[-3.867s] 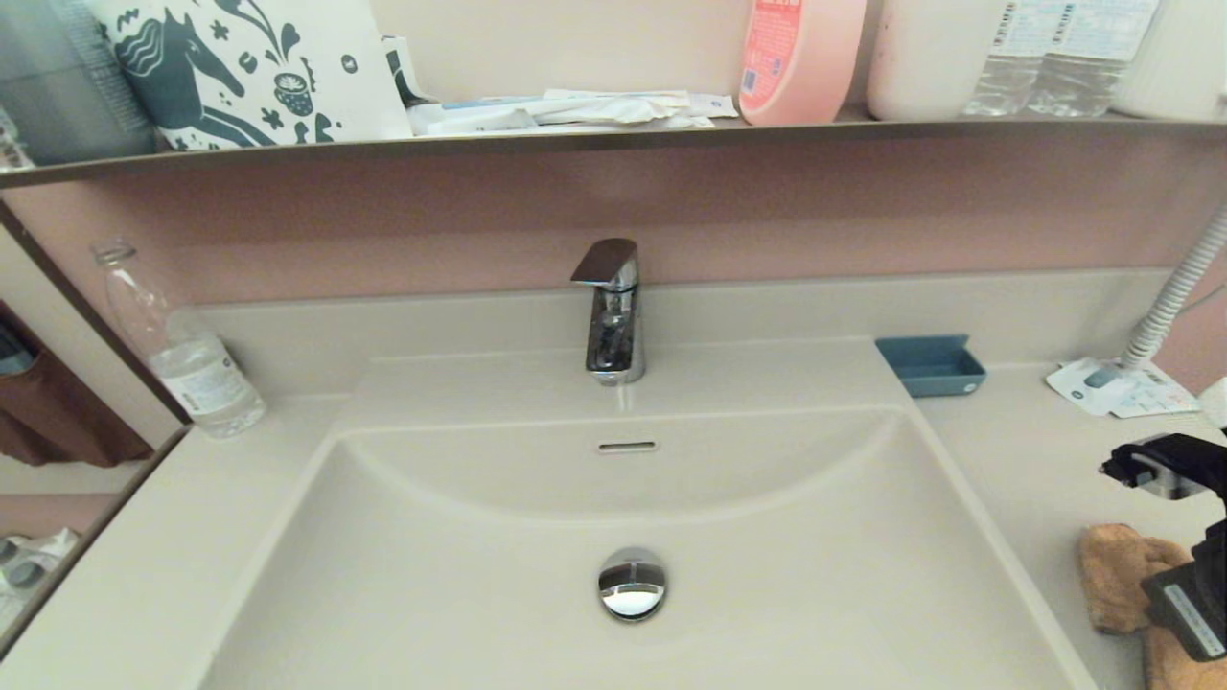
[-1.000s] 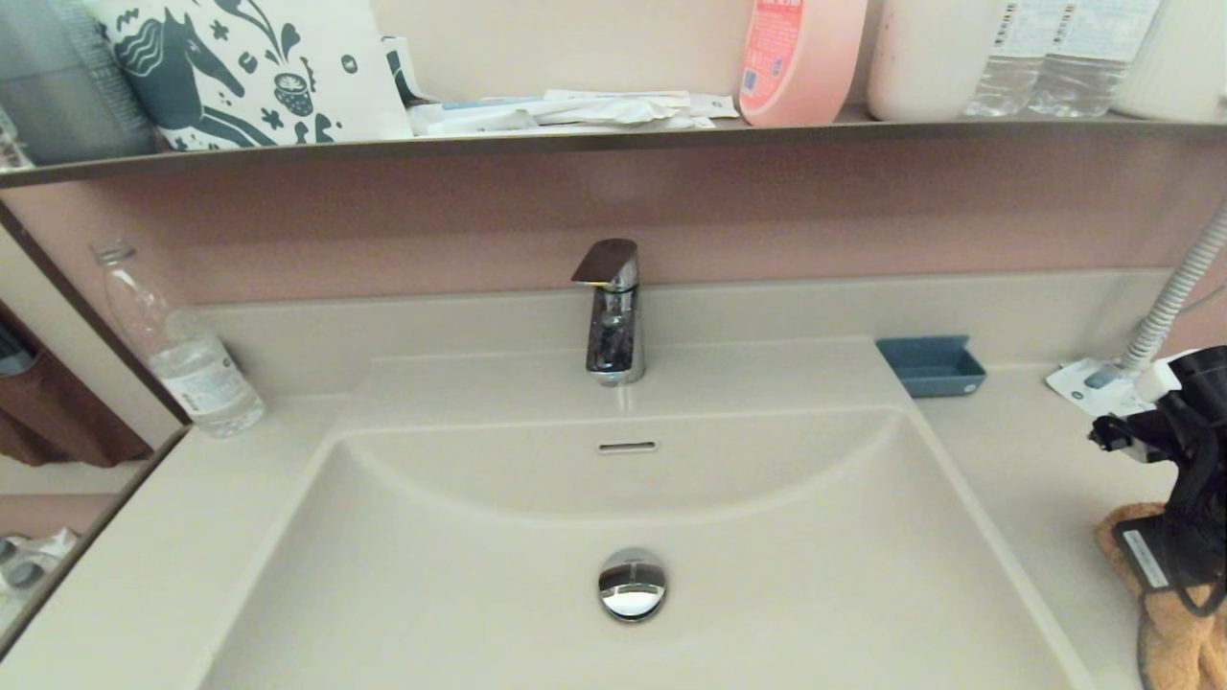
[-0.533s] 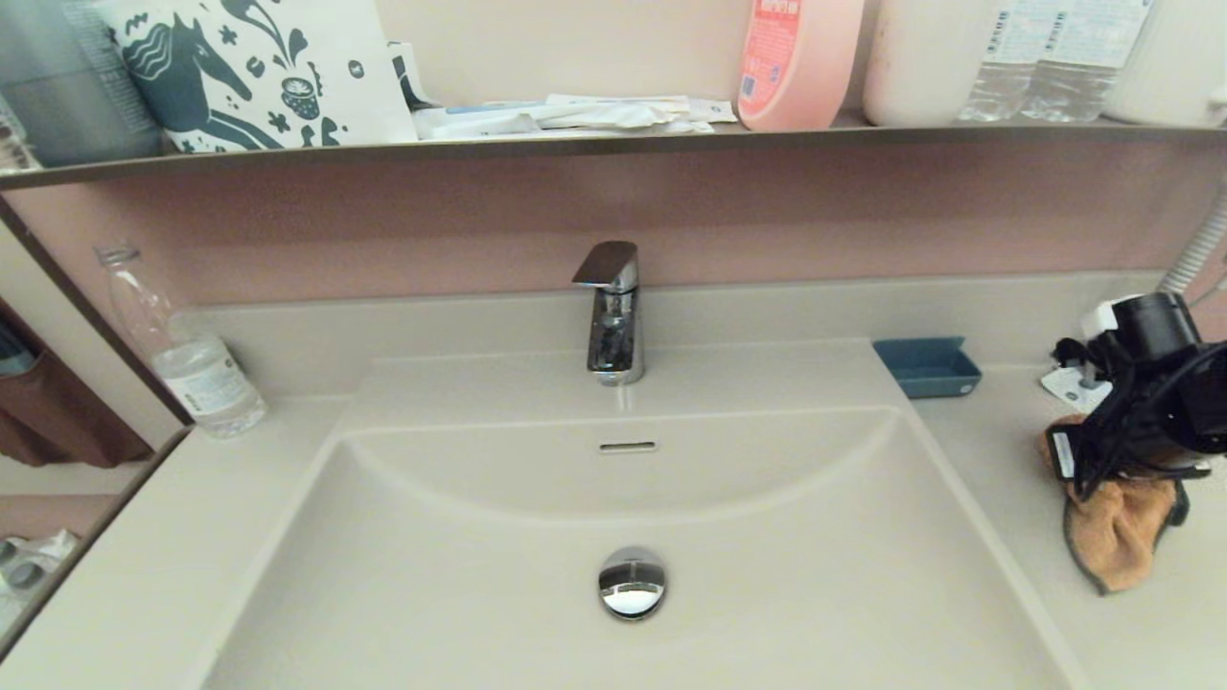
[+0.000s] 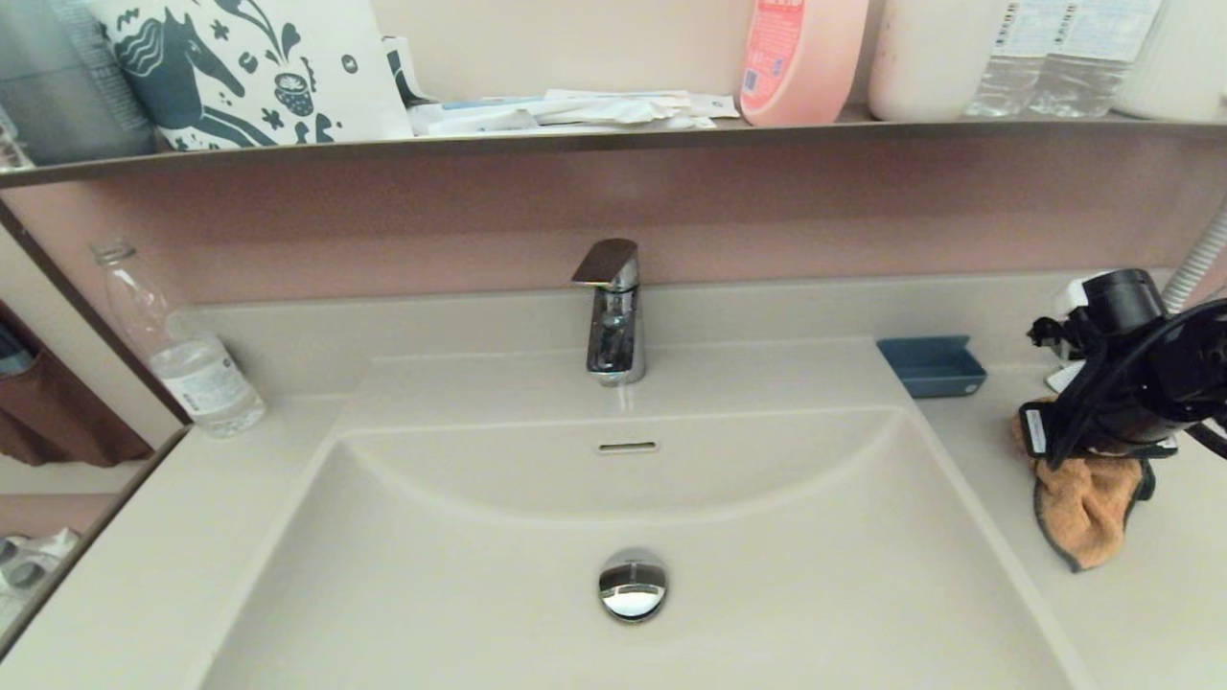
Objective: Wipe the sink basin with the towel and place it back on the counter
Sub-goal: Wipe the sink
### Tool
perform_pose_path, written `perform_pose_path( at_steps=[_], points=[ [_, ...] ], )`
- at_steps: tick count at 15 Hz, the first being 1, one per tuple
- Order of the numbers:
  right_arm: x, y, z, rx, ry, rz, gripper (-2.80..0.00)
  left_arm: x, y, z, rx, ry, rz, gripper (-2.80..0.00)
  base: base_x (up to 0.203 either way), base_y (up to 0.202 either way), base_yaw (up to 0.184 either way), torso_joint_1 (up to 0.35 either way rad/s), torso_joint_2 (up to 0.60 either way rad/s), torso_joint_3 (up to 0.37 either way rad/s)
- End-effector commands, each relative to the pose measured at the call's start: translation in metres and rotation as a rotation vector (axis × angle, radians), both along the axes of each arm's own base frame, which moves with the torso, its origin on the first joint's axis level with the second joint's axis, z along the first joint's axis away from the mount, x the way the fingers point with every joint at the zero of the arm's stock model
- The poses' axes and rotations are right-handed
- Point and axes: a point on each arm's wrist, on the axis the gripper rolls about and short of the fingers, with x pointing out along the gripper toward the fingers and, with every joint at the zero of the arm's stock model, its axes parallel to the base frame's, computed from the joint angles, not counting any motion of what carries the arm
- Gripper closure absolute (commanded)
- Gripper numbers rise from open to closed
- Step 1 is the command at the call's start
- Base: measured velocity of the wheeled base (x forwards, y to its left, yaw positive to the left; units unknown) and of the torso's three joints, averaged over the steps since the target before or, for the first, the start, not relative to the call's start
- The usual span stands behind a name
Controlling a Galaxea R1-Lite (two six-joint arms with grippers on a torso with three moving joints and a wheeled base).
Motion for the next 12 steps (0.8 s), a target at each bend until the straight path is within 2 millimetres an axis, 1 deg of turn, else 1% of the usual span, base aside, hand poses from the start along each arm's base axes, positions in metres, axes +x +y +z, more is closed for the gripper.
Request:
perform_pose_path(
  at_steps=[1,3,5,7,9,12],
  points=[
    [-0.025,0.001,0.035,-0.003,-0.068,0.000,0.00,0.000,0.000,0.000,-0.001,0.001,0.002,0.00,0.000,0.000,0.000,0.000,0.00,0.000],
    [-0.059,0.002,0.061,0.003,-0.060,0.005,0.00,0.000,0.000,0.000,0.000,0.001,0.000,0.00,0.000,0.000,0.000,0.000,0.00,0.000],
    [-0.091,0.000,0.078,0.004,-0.032,-0.006,0.00,0.000,0.000,0.000,-0.002,0.001,0.000,0.00,0.000,0.000,0.000,0.000,0.00,0.000],
    [-0.122,-0.012,0.093,-0.005,-0.038,-0.065,0.00,0.000,0.000,0.000,-0.002,0.001,0.000,0.00,0.000,0.000,0.000,0.000,0.00,0.000],
    [-0.146,-0.026,0.100,-0.015,0.003,-0.133,0.00,0.000,0.000,0.000,-0.001,0.001,0.000,0.00,0.000,0.000,0.000,0.000,0.00,0.000],
    [-0.169,-0.039,0.103,-0.008,0.053,-0.227,0.00,0.000,0.000,0.000,-0.002,0.001,0.000,0.00,0.000,0.000,0.000,0.000,0.00,0.000]
  ],
)
